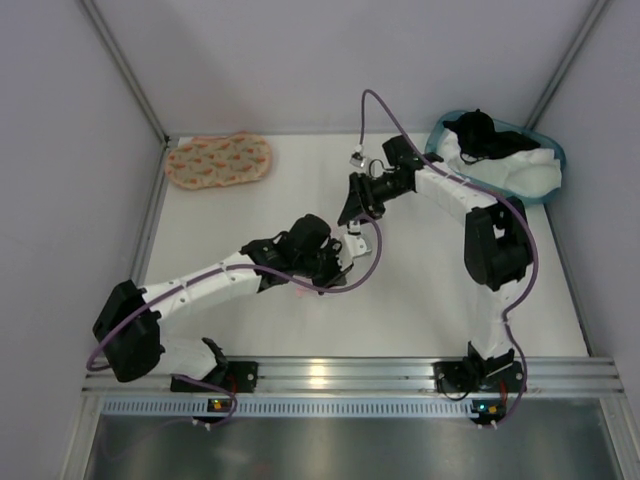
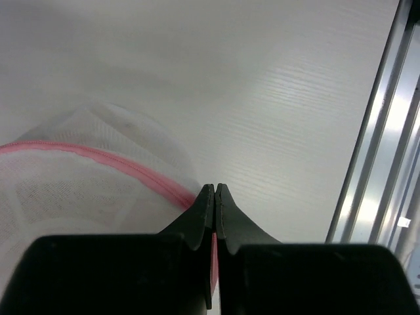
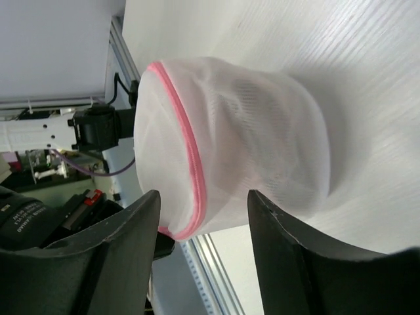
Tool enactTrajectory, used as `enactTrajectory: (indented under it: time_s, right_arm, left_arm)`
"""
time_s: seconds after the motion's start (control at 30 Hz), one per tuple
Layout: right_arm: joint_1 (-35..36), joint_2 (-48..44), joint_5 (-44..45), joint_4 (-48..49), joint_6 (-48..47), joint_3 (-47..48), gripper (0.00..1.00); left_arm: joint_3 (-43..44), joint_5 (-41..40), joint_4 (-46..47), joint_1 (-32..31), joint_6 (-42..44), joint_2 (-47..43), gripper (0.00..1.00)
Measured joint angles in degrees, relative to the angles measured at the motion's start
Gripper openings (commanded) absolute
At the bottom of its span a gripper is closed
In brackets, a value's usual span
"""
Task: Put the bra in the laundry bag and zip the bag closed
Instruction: Zip the laundry bag at the center of the board.
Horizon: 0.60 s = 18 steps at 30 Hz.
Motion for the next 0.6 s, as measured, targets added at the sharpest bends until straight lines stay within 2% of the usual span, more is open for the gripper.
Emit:
enactTrajectory:
  time_s: [0.17, 0.33, 0.53, 0.57, 0.6]
  right_arm:
    - [-2.3, -3.5, 0.5, 1.9, 0.4, -3.3, 0.58]
    - [-4.3, -12.5, -0.2, 3.0, 1.5, -12.1, 0.54]
    - [-3.2, -16.5, -2.8, 10.0, 7.9, -23.1, 0.54]
    - [-2.9, -16.2, -2.8, 10.9, 8.7, -23.6, 0.52]
    - [-2.7, -15.8, -3.1, 11.3, 9.4, -23.7, 0.45]
  left_arm:
    - [1.7, -1.8, 0.2, -0.1, -5.2, 3.3, 0.00]
    - [6.6, -4.9, 0.8, 0.0, -7.0, 6.4, 0.00]
    - [13.8, -5.3, 2.6, 0.5, -7.7, 11.3, 0.00]
    - [14.1, -4.9, 2.6, 0.5, -7.8, 11.6, 0.00]
    - [14.4, -4.9, 2.7, 0.5, -7.8, 12.0, 0.00]
